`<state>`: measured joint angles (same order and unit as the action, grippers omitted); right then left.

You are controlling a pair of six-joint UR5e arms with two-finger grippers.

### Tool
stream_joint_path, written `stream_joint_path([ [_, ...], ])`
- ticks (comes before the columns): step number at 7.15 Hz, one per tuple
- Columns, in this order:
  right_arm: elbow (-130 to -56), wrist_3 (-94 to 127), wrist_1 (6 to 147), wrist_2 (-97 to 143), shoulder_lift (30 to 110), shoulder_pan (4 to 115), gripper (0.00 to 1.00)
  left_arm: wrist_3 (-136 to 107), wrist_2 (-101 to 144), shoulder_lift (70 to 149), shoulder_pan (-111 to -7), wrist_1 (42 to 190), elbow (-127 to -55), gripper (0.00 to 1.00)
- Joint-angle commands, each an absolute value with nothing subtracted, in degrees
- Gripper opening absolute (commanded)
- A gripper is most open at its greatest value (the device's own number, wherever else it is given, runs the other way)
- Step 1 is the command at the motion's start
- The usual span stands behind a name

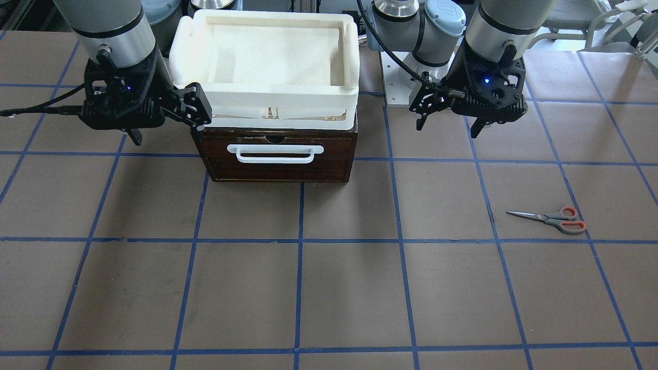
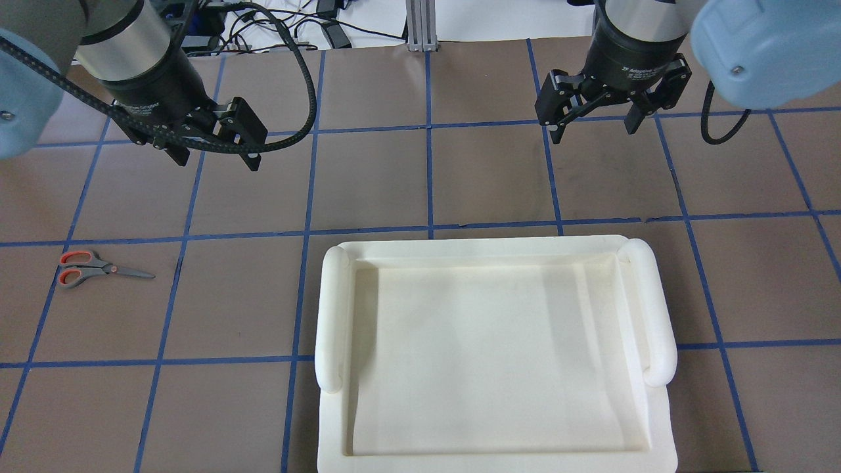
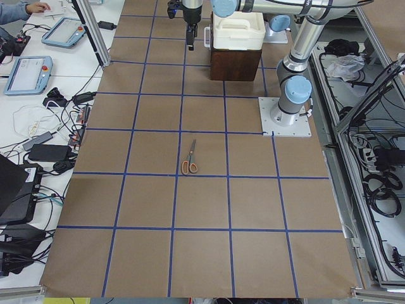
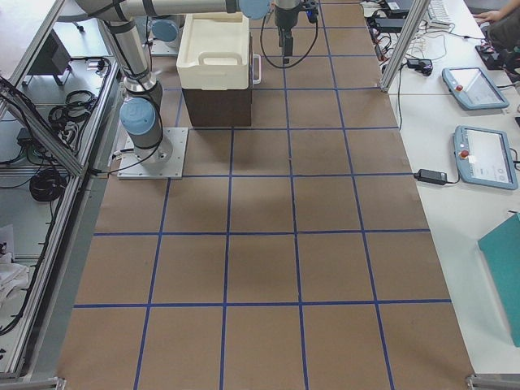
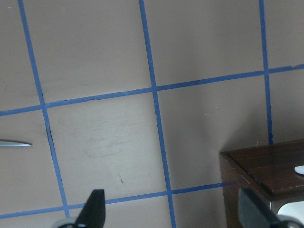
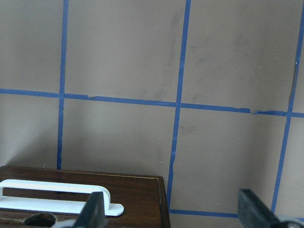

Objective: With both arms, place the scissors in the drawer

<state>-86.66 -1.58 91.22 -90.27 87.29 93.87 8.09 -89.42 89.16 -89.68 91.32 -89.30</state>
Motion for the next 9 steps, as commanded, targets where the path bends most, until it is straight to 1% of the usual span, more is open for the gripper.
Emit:
stream_joint_path([
  [1,-86.7,-1.6,91.2,-90.4,87.2,93.9,1.0,8.2,-89.4,89.1,-89.7,91.3,-89.3,1.0],
  [4,-86.7,-1.3,92.6,-89.7,86.9,93.5,1.0,9.2,-90.2,88.9,-89.6,91.4,-89.3,1.0],
  [6,-86.7,-1.1,92.8,-89.6,86.8,93.5,1.0,21.7,-91.1,89.0,-87.9,91.2,-89.5,1.0],
  [7,-86.7,9.6,94.6,-89.6,86.6,93.5,1.0,35.3,-91.3,90.5,-85.2,91.2,-90.3,1.0],
  [8,-86.2,26.0,95.2,-89.7,85.1,94.0,1.0,46.9,-91.3,90.4,-80.7,90.1,-93.2,1.0],
  [9,-85.6,33.4,96.4,-89.7,83.0,95.1,1.0,58.1,-91.2,90.4,-73.5,89.7,-96.3,1.0],
])
